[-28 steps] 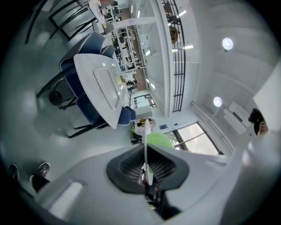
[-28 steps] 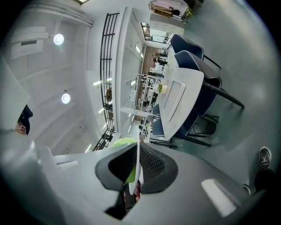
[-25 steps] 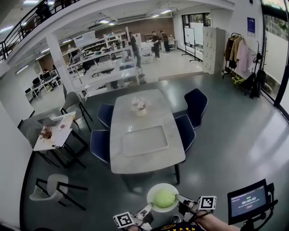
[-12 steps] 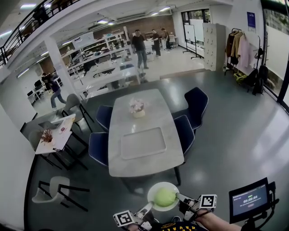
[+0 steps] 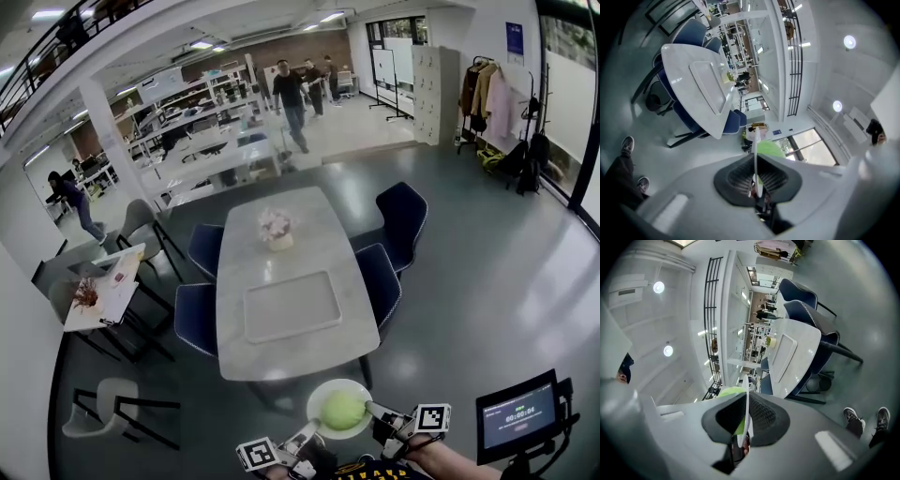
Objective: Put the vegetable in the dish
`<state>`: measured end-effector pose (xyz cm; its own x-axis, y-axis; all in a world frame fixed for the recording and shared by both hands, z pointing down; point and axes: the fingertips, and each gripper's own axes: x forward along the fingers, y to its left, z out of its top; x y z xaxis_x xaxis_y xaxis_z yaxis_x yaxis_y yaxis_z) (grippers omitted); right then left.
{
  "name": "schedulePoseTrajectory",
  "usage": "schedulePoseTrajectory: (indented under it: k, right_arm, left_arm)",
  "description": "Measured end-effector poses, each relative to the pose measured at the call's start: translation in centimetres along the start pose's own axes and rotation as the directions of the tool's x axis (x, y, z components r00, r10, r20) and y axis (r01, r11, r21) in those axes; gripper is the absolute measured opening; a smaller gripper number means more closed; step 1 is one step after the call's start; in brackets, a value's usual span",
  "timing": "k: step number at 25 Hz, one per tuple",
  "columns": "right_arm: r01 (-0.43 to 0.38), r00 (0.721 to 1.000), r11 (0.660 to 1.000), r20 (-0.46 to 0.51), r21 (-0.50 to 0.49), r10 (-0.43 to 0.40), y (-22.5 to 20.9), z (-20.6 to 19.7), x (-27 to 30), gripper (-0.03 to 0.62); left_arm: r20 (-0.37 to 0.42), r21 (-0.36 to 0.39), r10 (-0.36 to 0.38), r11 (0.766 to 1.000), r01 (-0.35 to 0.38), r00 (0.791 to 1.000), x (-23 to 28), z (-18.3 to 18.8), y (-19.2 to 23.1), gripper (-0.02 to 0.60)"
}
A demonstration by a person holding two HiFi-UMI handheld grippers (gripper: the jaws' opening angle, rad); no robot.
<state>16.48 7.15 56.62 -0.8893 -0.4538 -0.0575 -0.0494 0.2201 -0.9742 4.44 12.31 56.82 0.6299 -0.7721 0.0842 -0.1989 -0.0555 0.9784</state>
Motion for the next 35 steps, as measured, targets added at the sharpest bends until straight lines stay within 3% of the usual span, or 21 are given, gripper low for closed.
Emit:
schedulePoseTrajectory:
  k: [4,9,13,17,24,29,32,35]
  right_arm:
    - [0.084,0.996,0.996,0.018,-0.027,-0.084,-1.5,1.5,1.1,0.017]
    - [0.048,0.998,0.999,0.047,-0.002,-0.048,-1.0,2.7,5.8,0.017]
    - [0.121,0.992,0.992,0.048,-0.035,-0.119,-2.4,3.4,8.9,0.017]
    - [0.078,0.995,0.997,0.069,-0.003,-0.077,-1.8,3.5,13.2,0.017]
    - [0.12,0.989,0.992,0.093,-0.027,-0.117,-4.5,3.8,19.6,0.017]
    - [0.123,0.987,0.992,0.106,-0.039,-0.119,-3.4,4.4,22.0,0.017]
    - [0.127,0.987,0.991,0.103,-0.039,-0.122,-3.0,4.4,22.7,0.017]
    - [0.136,0.986,0.99,0.104,-0.03,-0.132,-2.8,4.3,22.7,0.017]
  left_arm:
    - [-0.033,0.0,-0.014,1.0,0.014,0.999,1.4,2.3,0.4,0.015]
    - [-0.058,-0.026,-0.013,1.0,0.012,0.998,1.9,6.8,1.3,0.015]
    - [-0.069,-0.01,-0.023,1.0,0.022,0.997,2.0,10.7,2.4,0.015]
    - [-0.075,-0.043,-0.041,0.998,0.038,0.996,1.7,14.3,3.3,0.015]
    - [-0.098,-0.033,-0.053,0.998,0.05,0.994,1.4,20.9,7.0,0.015]
    - [-0.106,-0.062,-0.072,0.996,0.065,0.992,1.3,23.4,6.1,0.015]
    - [-0.116,-0.035,-0.063,0.998,0.059,0.991,1.0,24.1,6.4,0.015]
    - [-0.105,-0.075,-0.07,0.995,0.062,0.992,0.8,23.9,6.1,0.015]
